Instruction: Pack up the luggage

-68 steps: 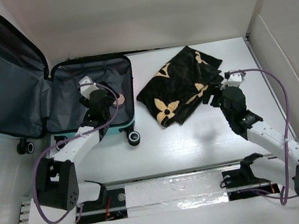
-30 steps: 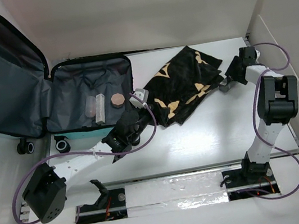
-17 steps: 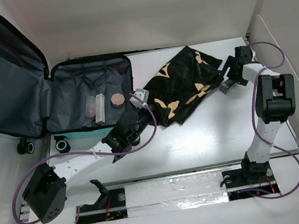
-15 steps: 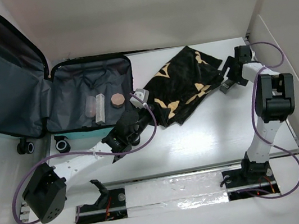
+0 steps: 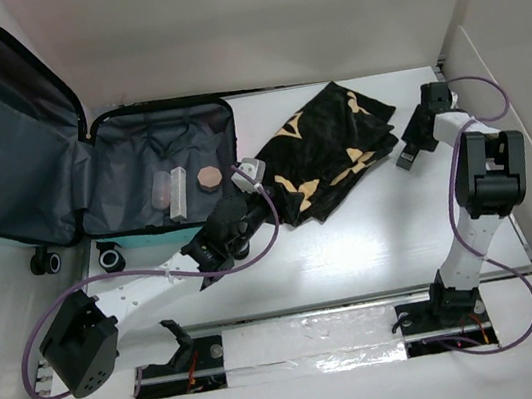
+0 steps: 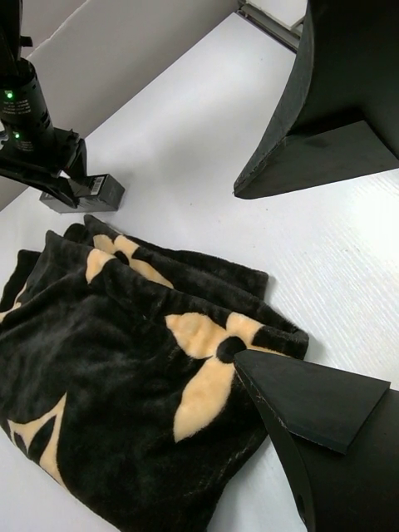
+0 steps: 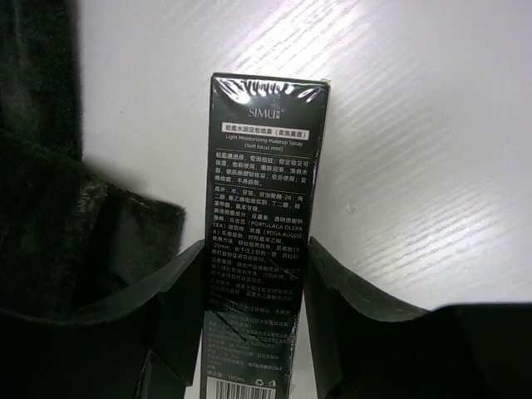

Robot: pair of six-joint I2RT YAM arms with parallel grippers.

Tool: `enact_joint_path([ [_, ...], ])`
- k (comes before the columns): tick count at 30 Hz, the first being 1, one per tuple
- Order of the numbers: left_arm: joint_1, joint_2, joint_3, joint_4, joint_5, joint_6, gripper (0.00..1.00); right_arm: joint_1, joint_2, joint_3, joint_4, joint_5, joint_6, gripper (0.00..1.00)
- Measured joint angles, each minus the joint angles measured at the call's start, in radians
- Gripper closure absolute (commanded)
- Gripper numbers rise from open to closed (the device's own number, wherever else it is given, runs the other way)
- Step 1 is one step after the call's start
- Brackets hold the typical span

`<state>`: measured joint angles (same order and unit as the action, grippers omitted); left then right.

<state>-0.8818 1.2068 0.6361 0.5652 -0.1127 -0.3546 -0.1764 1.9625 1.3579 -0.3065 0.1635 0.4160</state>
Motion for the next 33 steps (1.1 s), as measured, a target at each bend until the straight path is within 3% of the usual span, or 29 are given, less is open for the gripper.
enact_joint_path([
  [8, 0.0, 0.0, 0.0, 0.0, 0.0, 0.0, 0.29, -0.008, -0.111, -0.085, -0.007, -0.003, -0.005, 0.5],
  [13, 0.0, -0.047, -0.025, 0.009, -0.006, -0.001, 0.31, 0.066, -0.276, -0.113, 0.001, -0.017, -0.011, 0.5],
  [20, -0.011, -0.429, -0.237, 0.1, -0.137, -0.011, 0.32, 0.374, -0.457, -0.163, 0.112, -0.117, 0.01, 0.51],
  [24, -0.048, -0.646, -0.318, 0.162, -0.293, -0.011, 0.33, 0.619, -0.423, -0.115, 0.163, -0.19, 0.043, 0.51],
  [29, -0.06, -0.802, -0.369, 0.179, -0.468, -0.011, 0.33, 0.835, -0.24, 0.144, 0.207, -0.275, 0.082, 0.49],
  [30, -0.06, -0.818, -0.376, 0.18, -0.492, -0.011, 0.33, 0.861, -0.19, 0.208, 0.225, -0.29, 0.091, 0.46],
  [33, -0.06, -0.837, -0.388, 0.178, -0.544, -0.01, 0.34, 0.923, -0.045, 0.396, 0.278, -0.317, 0.126, 0.24],
])
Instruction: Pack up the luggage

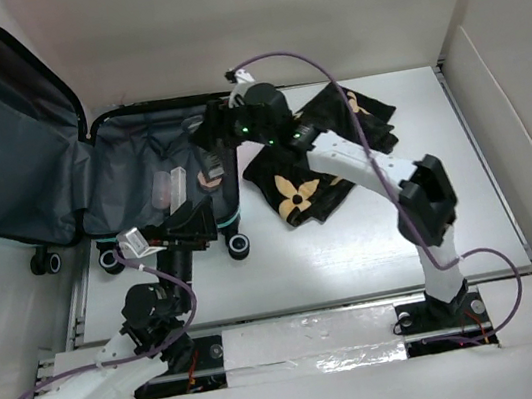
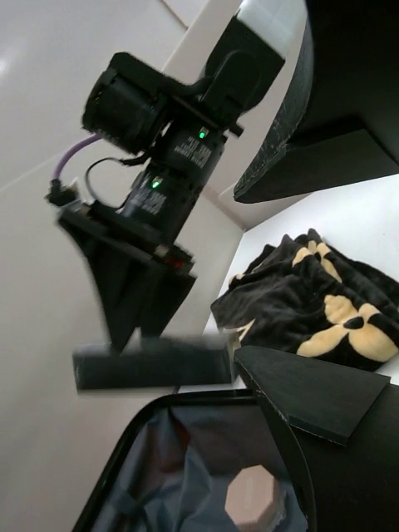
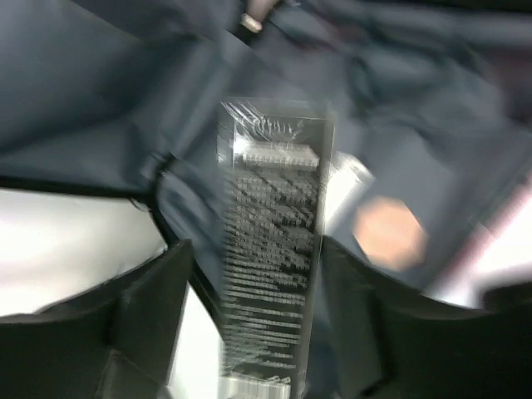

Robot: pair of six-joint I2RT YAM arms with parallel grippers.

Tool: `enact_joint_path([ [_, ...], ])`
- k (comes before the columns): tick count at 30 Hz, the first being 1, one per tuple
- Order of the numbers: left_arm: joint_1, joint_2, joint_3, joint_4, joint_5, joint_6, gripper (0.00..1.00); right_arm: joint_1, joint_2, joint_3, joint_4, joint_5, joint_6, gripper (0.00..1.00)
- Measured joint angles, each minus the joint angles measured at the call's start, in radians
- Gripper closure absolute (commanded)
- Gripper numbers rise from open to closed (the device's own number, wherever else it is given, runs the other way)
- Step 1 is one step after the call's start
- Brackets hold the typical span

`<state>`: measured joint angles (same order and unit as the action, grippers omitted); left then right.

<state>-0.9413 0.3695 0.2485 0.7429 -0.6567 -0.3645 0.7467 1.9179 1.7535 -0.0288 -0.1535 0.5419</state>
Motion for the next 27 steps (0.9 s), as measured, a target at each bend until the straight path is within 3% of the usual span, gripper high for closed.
enact_joint_path([
  [1, -0.001, 0.0, 0.0, -0.002, -0.012, 0.0, 0.33, 0.014, 0.048, 0.056, 0.023, -0.01, 0.011, 0.14],
  [4, -0.007, 0.0, 0.0, -0.005, -0.037, 0.001, 0.34, 0.039, 0.163, 0.164, 0.059, -0.039, 0.042, 0.04],
  [7, -0.008, 0.0, 0.0, -0.006, -0.053, 0.002, 0.33, 0.037, 0.194, 0.151, 0.059, -0.053, 0.049, 0.07],
  [9, -0.008, 0.003, 0.0, -0.006, -0.056, 0.002, 0.33, 0.023, 0.159, 0.07, 0.069, -0.052, 0.042, 0.22],
  [10, -0.008, 0.006, 0.0, -0.006, -0.057, 0.004, 0.33, 0.013, 0.118, -0.007, 0.086, -0.042, 0.032, 0.46],
  [12, -0.008, 0.019, 0.0, -0.004, -0.058, 0.006, 0.33, -0.01, 0.02, -0.156, 0.088, -0.008, 0.016, 0.84],
  [14, -0.008, 0.048, 0.0, -0.005, -0.055, 0.008, 0.33, -0.032, -0.105, -0.329, 0.102, 0.053, -0.006, 0.92],
  [15, -0.008, 0.061, 0.0, -0.005, -0.05, 0.008, 0.33, -0.042, -0.173, -0.412, 0.099, 0.089, -0.018, 0.92],
  [17, -0.008, 0.096, 0.001, -0.003, -0.034, 0.01, 0.33, -0.058, -0.291, -0.55, 0.106, 0.146, -0.032, 0.83],
  [18, -0.008, 0.115, 0.002, -0.004, -0.025, 0.011, 0.33, -0.061, -0.333, -0.602, 0.109, 0.172, -0.039, 0.75],
  [19, -0.008, 0.137, 0.004, -0.004, -0.016, 0.011, 0.33, -0.063, -0.37, -0.652, 0.107, 0.199, -0.05, 0.56],
  [22, -0.008, 0.196, 0.022, -0.007, 0.017, 0.012, 0.34, -0.055, -0.406, -0.755, 0.084, 0.286, -0.079, 0.39],
  [27, -0.009, 0.259, 0.044, -0.007, 0.06, 0.013, 0.33, -0.02, -0.326, -0.776, -0.001, 0.323, -0.128, 0.37],
])
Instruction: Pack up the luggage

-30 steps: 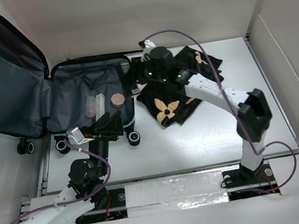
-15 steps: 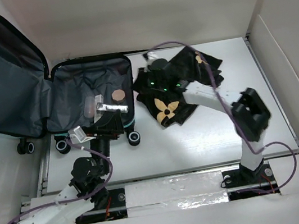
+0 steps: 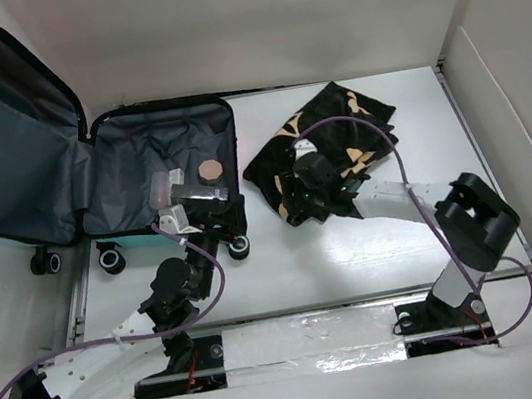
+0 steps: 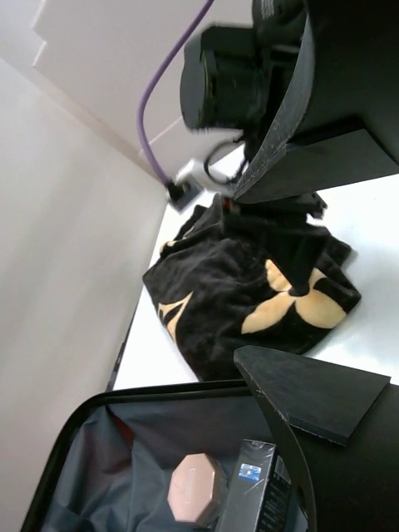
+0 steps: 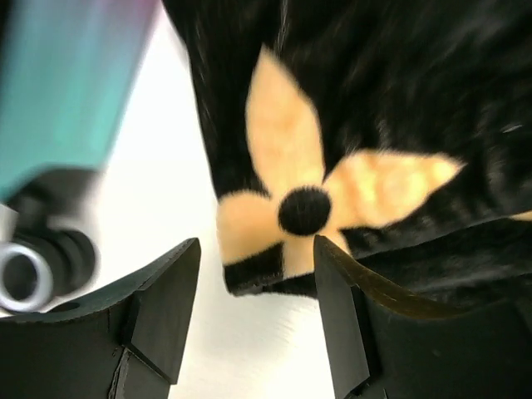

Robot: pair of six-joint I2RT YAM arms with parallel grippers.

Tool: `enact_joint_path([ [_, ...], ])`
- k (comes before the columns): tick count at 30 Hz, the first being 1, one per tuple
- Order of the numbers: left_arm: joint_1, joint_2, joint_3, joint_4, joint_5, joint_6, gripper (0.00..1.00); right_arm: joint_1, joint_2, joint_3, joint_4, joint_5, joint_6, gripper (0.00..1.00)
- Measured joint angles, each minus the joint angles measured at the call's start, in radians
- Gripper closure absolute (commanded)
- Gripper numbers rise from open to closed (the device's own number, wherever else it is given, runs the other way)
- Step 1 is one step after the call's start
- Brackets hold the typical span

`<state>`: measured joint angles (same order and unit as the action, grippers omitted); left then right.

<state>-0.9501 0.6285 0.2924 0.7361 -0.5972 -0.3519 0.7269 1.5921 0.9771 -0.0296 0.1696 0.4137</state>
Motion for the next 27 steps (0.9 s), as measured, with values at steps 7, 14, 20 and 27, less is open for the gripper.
enact_joint_path([
  [7, 0.0, 0.01, 0.0, 0.0, 0.014, 0.004, 0.34, 0.061, 0.188, 0.133, -0.084, 0.039, -0.053, 0.38],
  [14, 0.0, 0.029, 0.01, -0.001, 0.023, 0.011, 0.34, 0.025, 0.272, 0.178, -0.142, 0.12, -0.033, 0.72],
  [20, 0.0, 0.069, 0.026, -0.001, 0.041, 0.015, 0.32, -0.104, 0.126, -0.018, -0.111, 0.08, 0.004, 0.94],
  [27, 0.01, 0.238, 0.138, -0.048, 0.115, 0.017, 0.18, -0.227, -0.165, -0.277, -0.117, 0.031, 0.028, 0.94],
])
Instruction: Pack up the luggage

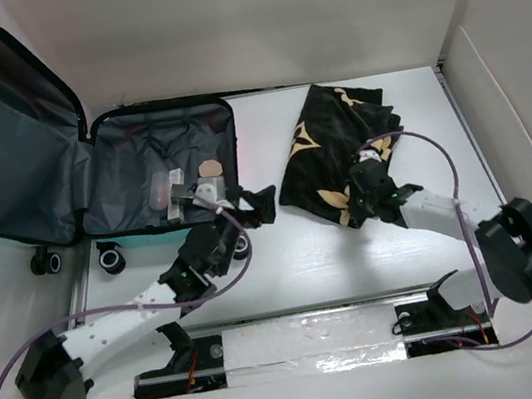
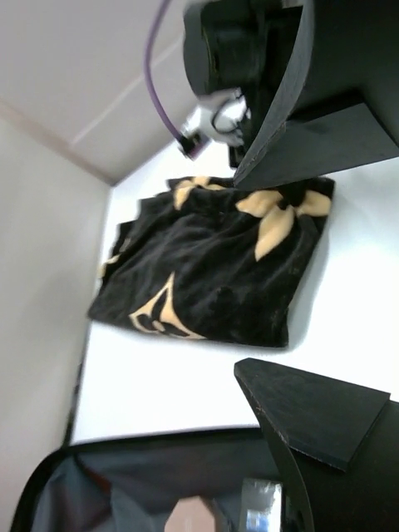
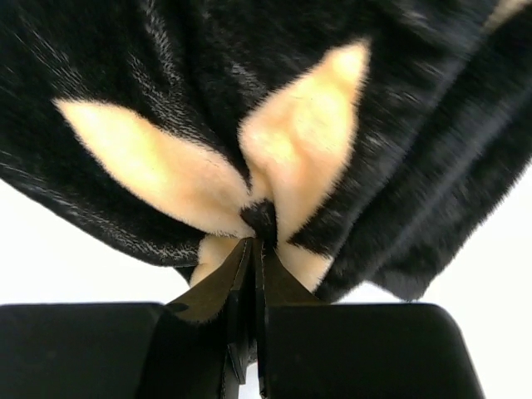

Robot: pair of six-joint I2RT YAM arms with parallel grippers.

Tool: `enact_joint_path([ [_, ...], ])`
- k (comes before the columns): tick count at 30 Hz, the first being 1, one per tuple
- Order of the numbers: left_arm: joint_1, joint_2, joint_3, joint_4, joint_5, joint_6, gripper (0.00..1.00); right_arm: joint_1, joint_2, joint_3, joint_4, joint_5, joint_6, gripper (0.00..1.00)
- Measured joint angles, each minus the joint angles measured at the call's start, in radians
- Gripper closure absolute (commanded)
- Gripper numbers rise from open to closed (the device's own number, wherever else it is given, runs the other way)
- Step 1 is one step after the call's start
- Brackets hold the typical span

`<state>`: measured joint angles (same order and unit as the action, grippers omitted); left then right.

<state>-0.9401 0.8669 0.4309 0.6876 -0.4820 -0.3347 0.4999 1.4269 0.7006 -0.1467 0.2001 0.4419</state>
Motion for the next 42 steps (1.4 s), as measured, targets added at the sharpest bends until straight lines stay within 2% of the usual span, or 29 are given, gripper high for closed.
enact_joint_path([
  [5, 0.006, 0.224, 0.151, -0.077, 0.109, -0.004, 0.14, -0.113, -0.187, -0.146, 0.031, -0.115, 0.01, 0.95],
  [9, 0.013, 0.423, 0.298, -0.164, 0.206, -0.007, 0.11, -0.208, -0.365, -0.237, -0.015, -0.155, 0.019, 0.95],
  [12, 0.034, 0.549, 0.401, -0.238, 0.272, -0.02, 0.11, -0.24, -0.494, -0.248, -0.055, -0.153, 0.026, 0.78],
  [13, 0.047, 0.583, 0.43, -0.258, 0.3, -0.028, 0.11, -0.25, -0.534, -0.249, -0.056, -0.153, 0.028, 0.53],
  [16, 0.099, 0.678, 0.505, -0.304, 0.374, -0.056, 0.1, -0.275, -0.616, -0.251, -0.061, -0.148, 0.028, 0.19],
  [18, 0.122, 0.743, 0.556, -0.33, 0.404, -0.071, 0.1, -0.293, -0.636, -0.251, -0.068, -0.148, 0.021, 0.15],
  [30, 0.152, 1.044, 0.731, -0.425, 0.521, -0.148, 0.1, -0.309, -0.697, -0.231, -0.097, -0.175, -0.032, 0.14],
  [39, 0.168, 1.09, 0.734, -0.436, 0.534, -0.188, 0.1, -0.309, -0.702, -0.231, -0.062, -0.212, -0.046, 0.15],
  [42, 0.169, 1.089, 0.723, -0.416, 0.537, -0.195, 0.13, -0.309, -0.699, -0.231, -0.056, -0.223, -0.047, 0.15],
])
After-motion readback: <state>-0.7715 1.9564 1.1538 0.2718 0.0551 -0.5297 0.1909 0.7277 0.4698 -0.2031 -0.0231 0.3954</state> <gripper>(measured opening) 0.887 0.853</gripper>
